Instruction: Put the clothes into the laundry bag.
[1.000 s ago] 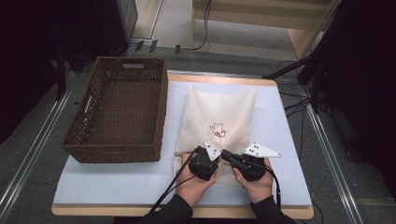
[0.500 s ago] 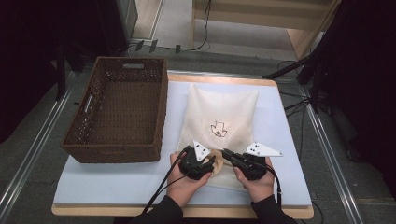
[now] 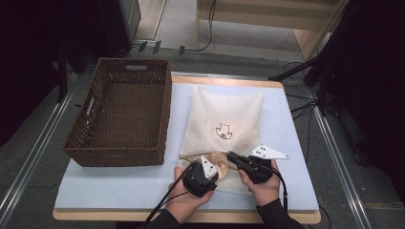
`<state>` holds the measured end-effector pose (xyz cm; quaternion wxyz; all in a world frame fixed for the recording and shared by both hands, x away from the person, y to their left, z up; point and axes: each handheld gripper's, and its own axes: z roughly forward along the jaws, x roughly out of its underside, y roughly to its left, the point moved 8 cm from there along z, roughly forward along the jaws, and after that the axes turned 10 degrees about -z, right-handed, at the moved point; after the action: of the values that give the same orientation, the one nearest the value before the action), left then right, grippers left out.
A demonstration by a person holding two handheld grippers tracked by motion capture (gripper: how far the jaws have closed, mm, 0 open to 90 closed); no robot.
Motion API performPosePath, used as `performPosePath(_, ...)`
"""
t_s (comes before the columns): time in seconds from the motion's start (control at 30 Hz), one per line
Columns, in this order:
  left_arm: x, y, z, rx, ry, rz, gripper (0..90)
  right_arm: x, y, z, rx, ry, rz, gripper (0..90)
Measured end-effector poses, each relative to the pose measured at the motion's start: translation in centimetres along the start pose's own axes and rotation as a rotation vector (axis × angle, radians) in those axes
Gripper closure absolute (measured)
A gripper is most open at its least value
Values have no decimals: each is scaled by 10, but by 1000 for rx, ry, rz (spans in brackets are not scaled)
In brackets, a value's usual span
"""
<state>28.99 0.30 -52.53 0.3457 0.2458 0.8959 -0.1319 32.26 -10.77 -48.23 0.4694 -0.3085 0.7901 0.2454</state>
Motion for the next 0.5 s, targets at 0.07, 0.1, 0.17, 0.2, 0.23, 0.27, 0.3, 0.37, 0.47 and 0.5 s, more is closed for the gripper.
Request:
performPosePath(0.07, -6, -3, 5, -12, -11, 1, 791, 1, 1, 0, -2, 2, -4, 884)
performPosePath(0.1, -13, -3, 10, -4, -20, -25, 807, 0, 1, 0, -2, 1, -3, 884)
performPosePath(0.17, -22, -3, 13, 17, -52, -66, 816, 0, 2, -1, -3, -4, -2, 885)
performPosePath(0.2, -31, -4, 14, 27, -80, -86, 817, -1, 2, -2, -4, -8, -3, 885)
performPosePath(0.23, -37, -3, 14, 22, -99, -93, 817, -1, 2, -2, -3, -7, -5, 884)
performPosePath(0.27, -44, -1, 15, 17, -123, -105, 818, -1, 2, -2, -4, -9, -4, 885)
performPosePath(0.3, -50, 1, 16, 3, -146, -123, 818, -1, 2, -2, -5, -8, -2, 884)
performPosePath(0.37, -55, 9, 23, -57, -187, -133, 815, -1, 3, -2, -10, -8, 0, 885)
performPosePath(0.47, -49, 12, 34, -26, -144, -151, 796, -1, 2, -3, -5, -9, 3, 885)
performPosePath(0.5, -49, 12, 34, -26, -144, -151, 774, -1, 1, -3, -6, -9, 1, 885)
